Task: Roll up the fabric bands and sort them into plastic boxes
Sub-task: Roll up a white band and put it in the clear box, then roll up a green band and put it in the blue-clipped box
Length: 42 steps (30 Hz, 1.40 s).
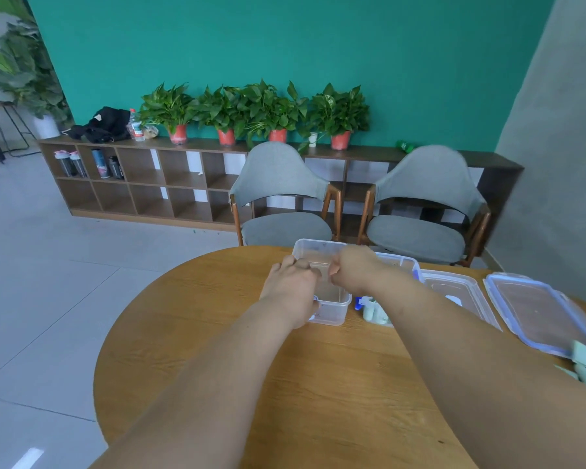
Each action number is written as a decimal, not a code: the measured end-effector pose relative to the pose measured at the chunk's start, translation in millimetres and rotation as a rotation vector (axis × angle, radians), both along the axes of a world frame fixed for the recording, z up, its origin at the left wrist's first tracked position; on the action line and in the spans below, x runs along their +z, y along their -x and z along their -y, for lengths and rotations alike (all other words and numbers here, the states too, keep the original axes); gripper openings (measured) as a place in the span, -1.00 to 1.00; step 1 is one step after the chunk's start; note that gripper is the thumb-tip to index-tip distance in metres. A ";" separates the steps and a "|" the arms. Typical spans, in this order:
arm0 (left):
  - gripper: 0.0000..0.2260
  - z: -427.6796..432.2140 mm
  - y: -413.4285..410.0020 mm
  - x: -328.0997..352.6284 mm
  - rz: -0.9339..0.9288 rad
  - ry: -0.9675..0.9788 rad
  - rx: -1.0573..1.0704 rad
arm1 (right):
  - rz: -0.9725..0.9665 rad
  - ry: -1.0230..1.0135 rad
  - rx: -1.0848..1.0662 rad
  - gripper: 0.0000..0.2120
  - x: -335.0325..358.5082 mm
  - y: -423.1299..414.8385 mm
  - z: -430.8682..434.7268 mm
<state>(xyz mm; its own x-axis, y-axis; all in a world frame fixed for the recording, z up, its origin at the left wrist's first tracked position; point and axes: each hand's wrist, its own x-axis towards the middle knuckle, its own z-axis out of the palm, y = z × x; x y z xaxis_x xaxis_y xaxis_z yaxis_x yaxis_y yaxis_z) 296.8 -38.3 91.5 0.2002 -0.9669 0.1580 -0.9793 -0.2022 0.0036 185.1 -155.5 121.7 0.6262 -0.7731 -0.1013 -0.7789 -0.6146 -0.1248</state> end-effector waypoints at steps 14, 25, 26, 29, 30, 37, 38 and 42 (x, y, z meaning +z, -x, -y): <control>-0.50 -19.7 124.2 9.7 -0.042 0.040 -0.352 | -0.021 0.084 -0.321 -0.79 20.6 165.1 -77.0; -0.53 -36.0 239.8 -25.2 -0.048 0.010 -0.531 | 0.029 0.007 -0.527 -0.72 -36.3 300.2 -128.5; -0.54 -36.3 247.9 -29.9 -0.047 0.007 -0.542 | 0.027 0.009 -0.539 -0.71 -41.0 309.4 -130.3; -0.53 -37.5 270.0 -43.0 -0.061 -0.005 -0.564 | 0.035 -0.002 -0.575 -0.68 -55.3 332.9 -130.4; -0.54 -37.9 276.6 -46.7 -0.069 -0.006 -0.570 | 0.049 -0.017 -0.591 -0.67 -60.4 339.2 -129.3; -0.62 -30.5 313.9 -74.7 -0.071 -0.054 -0.580 | 0.138 -0.053 -0.673 -0.65 -102.6 371.0 -123.0; -0.63 -28.2 317.6 -79.1 -0.068 -0.062 -0.580 | 0.157 -0.063 -0.666 -0.65 -108.9 373.3 -121.7; -0.64 -16.2 326.6 -99.9 -0.095 -0.052 -0.555 | 0.231 -0.034 -0.588 -0.57 -125.4 375.7 -117.9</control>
